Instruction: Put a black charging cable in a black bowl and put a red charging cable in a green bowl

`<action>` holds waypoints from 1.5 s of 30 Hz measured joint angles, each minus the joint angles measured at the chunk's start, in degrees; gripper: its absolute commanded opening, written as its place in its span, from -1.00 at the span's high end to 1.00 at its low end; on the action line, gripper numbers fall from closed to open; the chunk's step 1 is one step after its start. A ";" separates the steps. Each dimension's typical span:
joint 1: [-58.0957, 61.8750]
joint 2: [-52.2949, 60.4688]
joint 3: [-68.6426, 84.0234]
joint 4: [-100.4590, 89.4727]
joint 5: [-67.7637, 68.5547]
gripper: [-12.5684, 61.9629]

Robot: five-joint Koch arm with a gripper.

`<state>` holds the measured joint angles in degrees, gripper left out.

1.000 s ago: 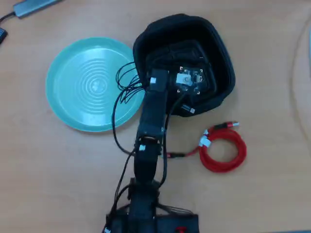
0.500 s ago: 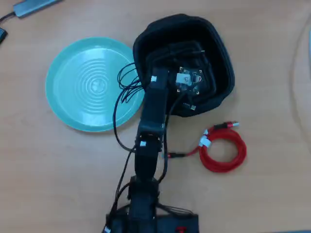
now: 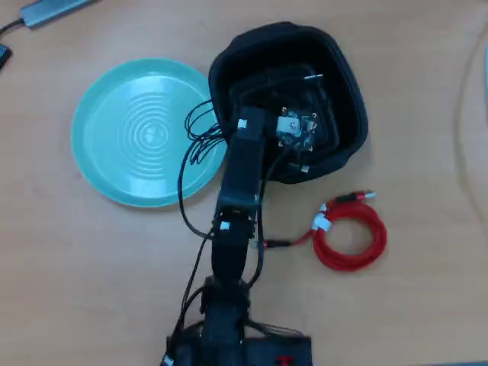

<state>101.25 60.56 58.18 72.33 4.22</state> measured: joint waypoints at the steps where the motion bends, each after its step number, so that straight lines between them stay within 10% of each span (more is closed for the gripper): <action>1: 0.44 0.00 0.00 1.93 0.00 -0.59; 23: 6.06 28.56 -2.02 19.95 2.64 -0.60; 45: 32.43 45.53 37.00 16.88 13.54 -0.59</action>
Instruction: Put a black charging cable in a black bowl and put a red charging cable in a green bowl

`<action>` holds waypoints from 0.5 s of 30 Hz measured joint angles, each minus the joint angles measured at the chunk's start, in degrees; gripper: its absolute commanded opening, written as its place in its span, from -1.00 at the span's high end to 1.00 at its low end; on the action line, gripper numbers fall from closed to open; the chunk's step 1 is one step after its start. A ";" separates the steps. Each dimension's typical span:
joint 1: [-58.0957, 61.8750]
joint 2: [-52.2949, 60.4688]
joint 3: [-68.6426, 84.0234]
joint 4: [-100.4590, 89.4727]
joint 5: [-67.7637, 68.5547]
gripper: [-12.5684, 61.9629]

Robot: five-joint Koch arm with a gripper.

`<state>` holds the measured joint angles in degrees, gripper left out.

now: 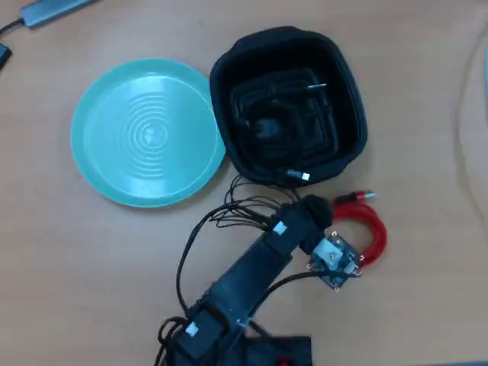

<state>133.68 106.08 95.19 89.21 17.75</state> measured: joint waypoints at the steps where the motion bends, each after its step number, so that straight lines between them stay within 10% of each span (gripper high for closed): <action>1: -0.26 -0.62 0.44 -1.05 0.00 -0.59; 15: 5.36 -15.29 3.43 -6.24 2.46 -0.61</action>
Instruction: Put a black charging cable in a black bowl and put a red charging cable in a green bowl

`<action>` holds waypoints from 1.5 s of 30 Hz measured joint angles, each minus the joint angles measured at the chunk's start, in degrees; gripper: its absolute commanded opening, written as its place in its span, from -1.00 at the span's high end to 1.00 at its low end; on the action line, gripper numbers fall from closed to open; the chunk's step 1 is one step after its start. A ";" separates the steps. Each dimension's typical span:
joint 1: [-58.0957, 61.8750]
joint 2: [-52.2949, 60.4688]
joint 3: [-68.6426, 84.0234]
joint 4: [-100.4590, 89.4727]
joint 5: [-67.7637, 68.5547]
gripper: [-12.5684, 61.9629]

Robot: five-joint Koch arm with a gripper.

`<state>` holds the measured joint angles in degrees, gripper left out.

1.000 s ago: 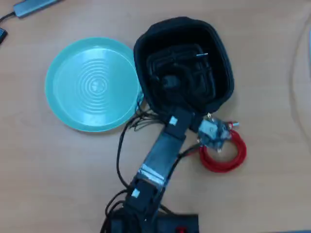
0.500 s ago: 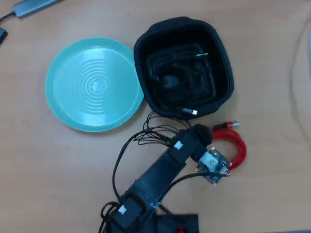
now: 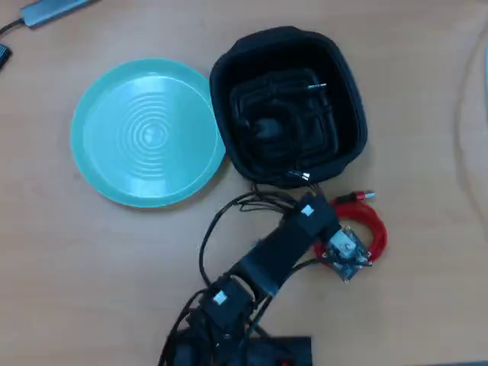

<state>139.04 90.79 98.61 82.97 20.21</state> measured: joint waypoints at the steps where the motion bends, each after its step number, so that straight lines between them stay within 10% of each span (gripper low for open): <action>1: 0.97 -0.44 0.09 -0.88 0.00 -0.61; 45: 5.98 -17.14 -0.26 -5.36 11.34 -0.58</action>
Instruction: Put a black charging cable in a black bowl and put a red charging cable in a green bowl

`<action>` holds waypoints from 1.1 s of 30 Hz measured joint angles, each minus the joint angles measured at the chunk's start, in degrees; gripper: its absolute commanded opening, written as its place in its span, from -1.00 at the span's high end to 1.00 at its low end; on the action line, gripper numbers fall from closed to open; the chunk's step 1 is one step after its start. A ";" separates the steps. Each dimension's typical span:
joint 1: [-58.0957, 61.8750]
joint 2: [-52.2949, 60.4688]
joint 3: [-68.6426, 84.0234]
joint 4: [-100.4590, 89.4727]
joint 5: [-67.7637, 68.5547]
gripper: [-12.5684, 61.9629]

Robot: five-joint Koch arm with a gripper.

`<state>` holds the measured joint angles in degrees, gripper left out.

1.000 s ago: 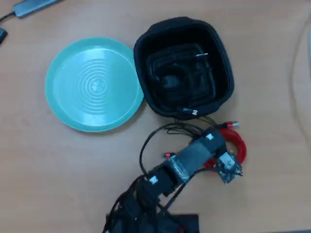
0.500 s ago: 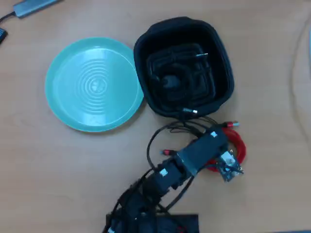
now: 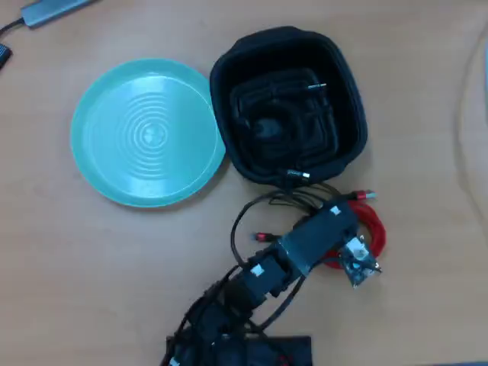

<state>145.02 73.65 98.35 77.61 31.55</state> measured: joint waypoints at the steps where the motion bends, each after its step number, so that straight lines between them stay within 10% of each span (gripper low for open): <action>1: 0.09 0.00 0.00 0.09 -0.09 -0.58; 12: 0.09 0.09 -0.35 0.44 -2.11 -0.52; 20: 0.44 0.09 -2.64 0.35 -3.43 0.91; 33: 0.79 0.26 -2.46 0.44 -4.39 0.84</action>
<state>145.81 73.92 95.89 78.05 27.16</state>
